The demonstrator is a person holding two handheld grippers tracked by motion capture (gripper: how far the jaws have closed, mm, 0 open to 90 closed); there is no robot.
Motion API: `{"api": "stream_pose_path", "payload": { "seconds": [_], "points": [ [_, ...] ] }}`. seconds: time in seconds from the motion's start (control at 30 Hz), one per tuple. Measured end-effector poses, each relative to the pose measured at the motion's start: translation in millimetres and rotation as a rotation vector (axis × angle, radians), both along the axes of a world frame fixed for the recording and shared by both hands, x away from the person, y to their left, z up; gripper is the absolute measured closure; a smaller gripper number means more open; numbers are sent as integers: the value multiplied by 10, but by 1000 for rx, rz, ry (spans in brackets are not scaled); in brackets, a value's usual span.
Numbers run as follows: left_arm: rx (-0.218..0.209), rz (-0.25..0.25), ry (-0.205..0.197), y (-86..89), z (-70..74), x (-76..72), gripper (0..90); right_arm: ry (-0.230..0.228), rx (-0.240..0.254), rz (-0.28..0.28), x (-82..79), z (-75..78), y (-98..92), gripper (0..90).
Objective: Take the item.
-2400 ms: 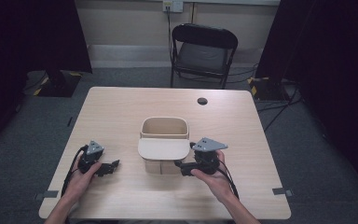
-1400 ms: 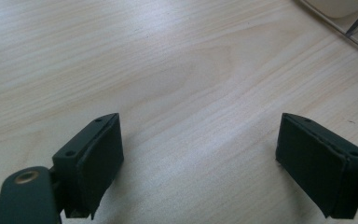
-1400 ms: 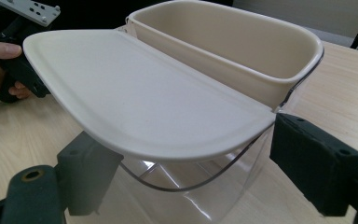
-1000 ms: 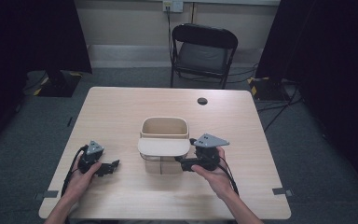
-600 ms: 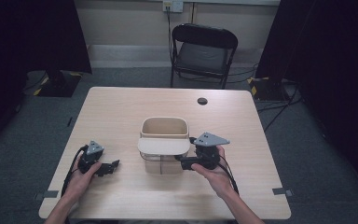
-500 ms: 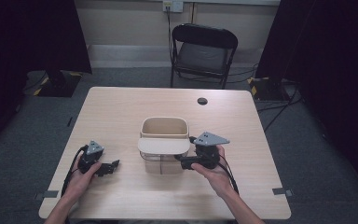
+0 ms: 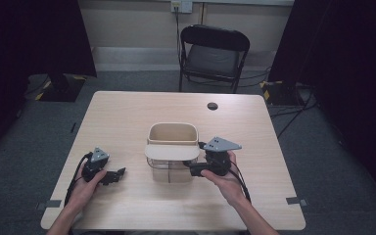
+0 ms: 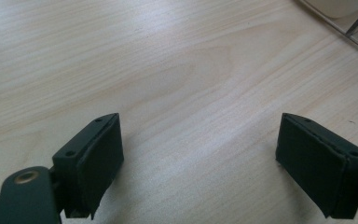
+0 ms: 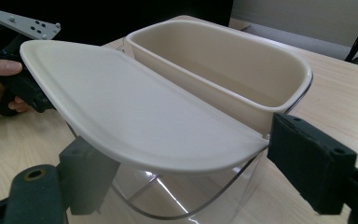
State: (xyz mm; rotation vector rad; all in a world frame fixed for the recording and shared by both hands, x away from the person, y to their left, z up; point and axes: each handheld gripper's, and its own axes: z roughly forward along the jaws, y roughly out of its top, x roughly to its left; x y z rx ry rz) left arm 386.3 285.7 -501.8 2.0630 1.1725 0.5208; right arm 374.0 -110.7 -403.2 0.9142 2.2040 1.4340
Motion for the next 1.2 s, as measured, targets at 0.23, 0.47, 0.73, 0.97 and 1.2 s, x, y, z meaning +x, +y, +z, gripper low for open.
{"api": "stream_pose_path", "payload": {
  "seconds": [0.23,0.47,0.73,0.97,1.2],
  "points": [
    [0,0,0,1,0,0,142,-7,12,-4,1,11,2,191],
    [0,0,0,0,0,0,142,-12,14,-5,7,17,8,186],
    [0,0,0,1,0,0,142,-14,17,-1,12,27,5,194],
    [-1,0,0,0,0,0,142,-12,23,5,20,32,6,194],
    [0,0,0,1,0,0,142,-8,24,16,32,31,41,199]
  ]
}}
